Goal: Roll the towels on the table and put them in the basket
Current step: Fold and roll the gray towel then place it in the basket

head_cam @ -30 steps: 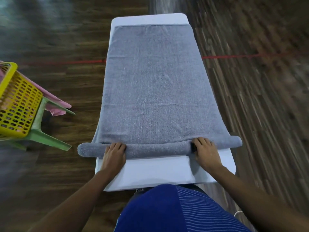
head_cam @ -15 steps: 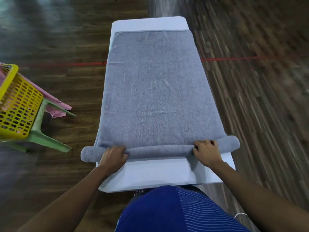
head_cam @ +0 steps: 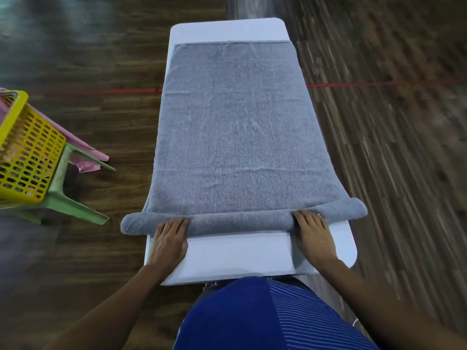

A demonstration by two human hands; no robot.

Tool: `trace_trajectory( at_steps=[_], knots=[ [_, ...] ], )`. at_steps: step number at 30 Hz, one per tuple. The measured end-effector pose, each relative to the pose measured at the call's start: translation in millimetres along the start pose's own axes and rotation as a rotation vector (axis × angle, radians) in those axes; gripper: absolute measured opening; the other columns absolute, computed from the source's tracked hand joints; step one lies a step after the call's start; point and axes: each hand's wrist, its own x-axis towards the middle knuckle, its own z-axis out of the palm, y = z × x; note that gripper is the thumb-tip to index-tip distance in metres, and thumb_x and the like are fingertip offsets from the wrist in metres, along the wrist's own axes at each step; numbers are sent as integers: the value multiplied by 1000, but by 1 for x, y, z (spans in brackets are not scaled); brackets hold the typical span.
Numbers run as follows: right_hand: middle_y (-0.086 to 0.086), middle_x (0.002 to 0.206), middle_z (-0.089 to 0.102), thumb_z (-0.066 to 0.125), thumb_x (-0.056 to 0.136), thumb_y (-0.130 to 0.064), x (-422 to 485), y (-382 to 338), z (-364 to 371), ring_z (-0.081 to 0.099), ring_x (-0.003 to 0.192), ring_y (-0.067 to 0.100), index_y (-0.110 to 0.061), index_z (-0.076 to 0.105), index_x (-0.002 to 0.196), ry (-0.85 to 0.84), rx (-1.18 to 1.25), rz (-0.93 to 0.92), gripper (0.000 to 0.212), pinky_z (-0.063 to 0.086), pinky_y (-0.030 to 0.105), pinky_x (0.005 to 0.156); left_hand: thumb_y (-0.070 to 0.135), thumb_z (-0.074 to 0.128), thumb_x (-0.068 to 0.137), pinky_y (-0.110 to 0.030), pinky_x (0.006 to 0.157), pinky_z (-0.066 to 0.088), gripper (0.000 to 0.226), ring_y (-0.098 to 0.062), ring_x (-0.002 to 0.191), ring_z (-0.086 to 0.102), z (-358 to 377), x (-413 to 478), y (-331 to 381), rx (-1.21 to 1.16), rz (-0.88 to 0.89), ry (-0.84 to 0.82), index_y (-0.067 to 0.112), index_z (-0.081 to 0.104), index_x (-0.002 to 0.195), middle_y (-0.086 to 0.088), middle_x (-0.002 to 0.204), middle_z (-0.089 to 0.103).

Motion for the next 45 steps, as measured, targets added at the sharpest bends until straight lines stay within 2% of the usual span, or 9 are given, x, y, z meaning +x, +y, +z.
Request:
trace_trajectory(
  at_steps=[6,10,15,17,22,25,33,40,45],
  knots=[
    [0,111,68,58,85,-25,27,-5,-24,58,107,24,-22,64,113,-72,1,44,29,34,40,95,19,53,76,-45,94,45,29,-26,92,63,-15,18,2,-73,-75,-21,12,68,100,-6,96,70],
    [5,104,70,48,89,-33,43,-2,-38,61,101,27,-23,61,105,-234,-20,97,23,36,39,89,33,35,82,-40,88,39,28,-23,84,62,-25,33,3,-80,-127,-210,21,60,83,-1,85,68],
    [9,98,60,65,80,-14,45,1,-23,56,92,34,-14,62,100,49,-54,65,20,38,44,78,19,62,86,-45,86,42,20,-29,97,56,-16,37,-6,-69,-150,12,13,61,104,-7,103,62],
    [8,96,59,62,79,-8,41,-2,-20,57,89,33,-13,63,95,89,-25,7,16,41,43,75,24,54,89,-45,83,43,20,-30,96,56,-17,35,-4,-61,-135,93,12,63,103,-7,103,62],
    [12,119,61,74,64,-11,21,-6,-14,58,111,32,-8,58,119,-37,-28,-30,57,43,49,102,50,53,82,-46,97,45,58,-28,110,60,-13,17,-9,26,-2,-108,10,62,123,-7,120,65],
    [9,118,63,75,68,-15,24,-1,-10,58,112,30,-12,58,120,-69,-55,-13,55,36,46,107,35,61,75,-47,101,43,59,-30,115,59,-14,20,-19,-6,18,-182,9,59,128,-10,126,63],
    [2,124,56,54,89,-31,52,1,-26,44,119,24,-16,67,111,-183,-68,48,30,27,41,102,47,26,77,-41,91,39,43,-20,87,53,-26,44,-11,-58,-28,-224,21,60,76,1,87,59],
    [10,98,56,68,75,-3,55,-8,-28,54,90,34,-11,61,99,101,-1,13,26,41,42,75,29,44,87,-43,84,42,29,-28,91,58,-25,50,-9,-38,-98,71,11,64,98,-7,97,63],
    [8,130,56,72,71,-14,40,-7,-16,50,123,30,-11,54,128,-34,-14,-30,60,38,46,107,34,74,76,-44,94,43,46,-28,102,60,-17,37,-7,47,27,-42,9,64,114,-8,111,66]
  ],
)
